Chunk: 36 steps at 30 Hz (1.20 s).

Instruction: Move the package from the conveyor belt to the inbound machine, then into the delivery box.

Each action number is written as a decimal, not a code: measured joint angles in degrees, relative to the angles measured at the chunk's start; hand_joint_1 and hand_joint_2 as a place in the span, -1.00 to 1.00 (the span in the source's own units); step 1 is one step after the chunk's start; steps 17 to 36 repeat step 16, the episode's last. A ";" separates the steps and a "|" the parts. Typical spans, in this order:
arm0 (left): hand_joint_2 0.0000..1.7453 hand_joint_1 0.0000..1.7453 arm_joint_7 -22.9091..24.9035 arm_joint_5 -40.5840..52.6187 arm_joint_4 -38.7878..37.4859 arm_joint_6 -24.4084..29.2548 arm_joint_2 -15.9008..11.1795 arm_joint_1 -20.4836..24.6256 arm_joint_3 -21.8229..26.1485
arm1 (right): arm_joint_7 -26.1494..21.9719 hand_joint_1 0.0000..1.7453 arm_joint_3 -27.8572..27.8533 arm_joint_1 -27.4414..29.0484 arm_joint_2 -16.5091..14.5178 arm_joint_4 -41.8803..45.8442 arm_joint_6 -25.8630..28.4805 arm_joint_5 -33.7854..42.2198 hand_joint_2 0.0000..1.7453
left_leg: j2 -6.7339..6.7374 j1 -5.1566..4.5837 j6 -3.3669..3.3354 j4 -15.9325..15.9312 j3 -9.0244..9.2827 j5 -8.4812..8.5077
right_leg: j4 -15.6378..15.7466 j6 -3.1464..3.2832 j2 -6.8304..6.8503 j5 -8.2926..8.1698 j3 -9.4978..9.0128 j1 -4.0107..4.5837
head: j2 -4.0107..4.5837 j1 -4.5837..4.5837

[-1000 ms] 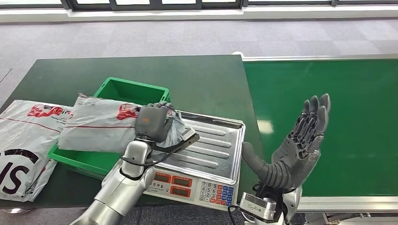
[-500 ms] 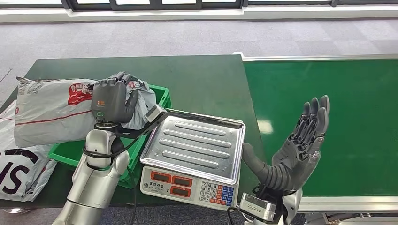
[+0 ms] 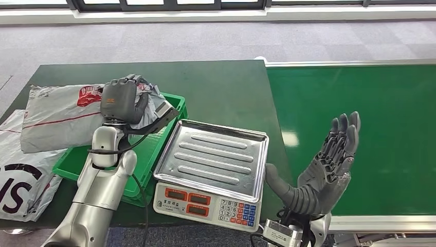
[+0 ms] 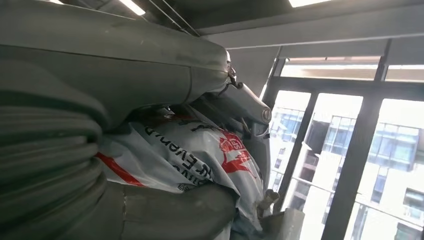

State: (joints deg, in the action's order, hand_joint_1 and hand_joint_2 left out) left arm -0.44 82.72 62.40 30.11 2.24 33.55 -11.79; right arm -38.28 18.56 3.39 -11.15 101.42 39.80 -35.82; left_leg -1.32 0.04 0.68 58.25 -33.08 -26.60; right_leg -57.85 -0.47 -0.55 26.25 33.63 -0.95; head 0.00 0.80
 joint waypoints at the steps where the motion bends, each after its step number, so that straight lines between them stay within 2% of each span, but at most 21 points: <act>1: 1.00 0.98 0.28 0.37 -1.59 -0.45 0.01 0.86 0.35 | 0.15 -1.00 0.01 0.00 0.00 0.00 0.00 0.02 1.00 | -0.01 0.00 0.00 0.00 0.00 0.00 | 0.00 0.00 0.00 0.00 0.00 0.00 | 0.00 -0.01; 2: 1.00 0.47 0.59 0.77 -3.57 -0.87 0.01 1.92 0.73 | 0.36 -1.00 0.03 -0.01 0.01 0.00 0.00 0.02 1.00 | -0.01 0.00 0.00 0.00 0.00 0.00 | 0.00 0.01 0.00 -0.01 0.00 0.00 | 0.00 -0.01; 5: -0.50 -1.00 1.71 1.59 -11.04 -0.69 -0.01 5.68 2.20 | 1.12 -1.00 0.27 -0.05 0.03 0.00 0.00 -0.24 1.00 | 0.01 0.00 0.01 0.00 -0.01 0.01 | 0.00 0.03 0.00 -0.02 0.00 0.00 | 0.00 -0.02; 6: -1.00 -1.00 2.27 1.77 -13.55 -0.10 -0.01 6.85 2.76 | 1.39 -1.00 0.37 -0.08 0.04 0.00 0.00 -0.42 1.00 | 0.02 0.00 0.01 0.00 0.00 0.01 | -0.01 0.03 0.00 -0.03 0.00 0.00 | 0.00 -0.02; 10: -1.00 -1.00 4.53 2.25 -21.68 3.23 -0.01 10.54 4.71 | 2.35 -1.00 0.79 -0.51 0.12 0.00 0.00 -0.89 1.00 | 0.00 0.00 0.02 0.00 -0.01 0.02 | -0.01 0.03 0.00 -0.03 0.00 0.00 | 0.00 -0.01; 15: -1.00 -1.00 5.28 2.42 -26.35 4.85 0.00 13.02 6.32 | 3.47 -1.00 1.27 -1.70 0.13 -0.02 -0.02 -1.38 1.00 | 0.00 0.00 0.02 0.00 -0.01 0.02 | -0.01 0.03 0.00 -0.03 0.01 0.00 | 0.00 -0.01; 36: -1.00 -1.00 5.30 2.42 -26.60 4.86 0.00 13.16 6.42 | 3.53 -1.00 1.30 -1.79 0.13 -0.02 -0.02 -1.40 1.00 | 0.00 0.00 0.02 0.00 -0.01 0.02 | -0.01 0.03 0.00 -0.03 0.01 0.00 | 0.00 -0.01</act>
